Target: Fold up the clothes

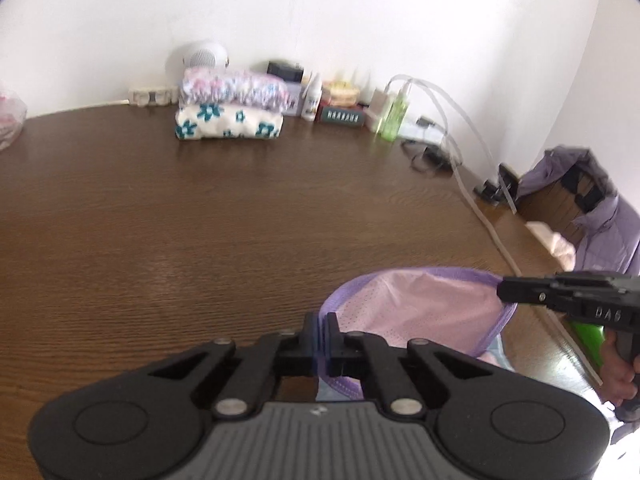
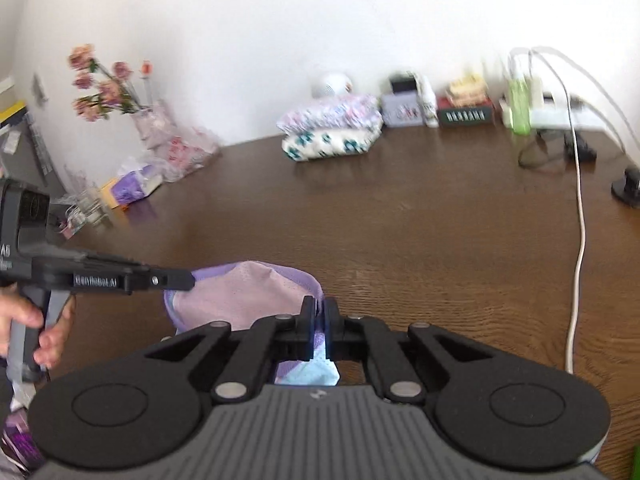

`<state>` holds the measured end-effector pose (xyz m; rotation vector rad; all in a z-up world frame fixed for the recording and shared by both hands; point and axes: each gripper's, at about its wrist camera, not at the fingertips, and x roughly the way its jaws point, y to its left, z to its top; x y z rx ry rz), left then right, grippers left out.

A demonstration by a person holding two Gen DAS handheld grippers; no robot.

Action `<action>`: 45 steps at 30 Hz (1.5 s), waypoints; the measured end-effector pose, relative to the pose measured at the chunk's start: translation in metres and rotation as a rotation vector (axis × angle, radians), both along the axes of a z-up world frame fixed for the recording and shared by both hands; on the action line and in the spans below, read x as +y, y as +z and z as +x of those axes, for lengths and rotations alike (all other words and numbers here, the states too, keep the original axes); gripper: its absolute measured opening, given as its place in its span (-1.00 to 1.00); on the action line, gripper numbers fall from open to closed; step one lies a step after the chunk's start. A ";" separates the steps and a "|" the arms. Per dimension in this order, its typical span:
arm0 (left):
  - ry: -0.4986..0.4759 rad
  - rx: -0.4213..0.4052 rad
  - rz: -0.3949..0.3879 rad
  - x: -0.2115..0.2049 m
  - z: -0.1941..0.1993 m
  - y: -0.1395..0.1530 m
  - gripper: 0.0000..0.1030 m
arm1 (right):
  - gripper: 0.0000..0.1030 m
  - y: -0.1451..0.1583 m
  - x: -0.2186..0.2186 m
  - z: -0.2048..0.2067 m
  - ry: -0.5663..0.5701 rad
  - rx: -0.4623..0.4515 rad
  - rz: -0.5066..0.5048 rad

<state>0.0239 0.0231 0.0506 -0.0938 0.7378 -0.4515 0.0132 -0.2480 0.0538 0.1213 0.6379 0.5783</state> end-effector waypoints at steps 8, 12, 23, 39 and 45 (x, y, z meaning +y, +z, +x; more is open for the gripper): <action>0.028 -0.096 0.097 -0.006 -0.084 -0.018 -0.94 | -0.92 -0.007 -0.023 -0.079 0.173 -0.132 -0.081; 0.020 -0.133 0.096 -0.001 -0.106 -0.019 -0.73 | -0.82 -0.009 -0.013 -0.095 0.232 -0.100 -0.208; -0.439 -0.239 0.265 -0.075 -0.065 0.003 0.02 | -0.34 0.020 0.027 0.055 0.207 0.013 -0.326; -0.461 -0.063 0.176 -0.082 -0.033 -0.001 -0.98 | -0.29 0.021 0.022 0.011 0.160 -0.060 -0.350; -0.664 -0.285 0.153 -0.070 -0.085 0.017 -0.97 | -0.29 0.034 0.013 -0.014 0.194 -0.133 -0.393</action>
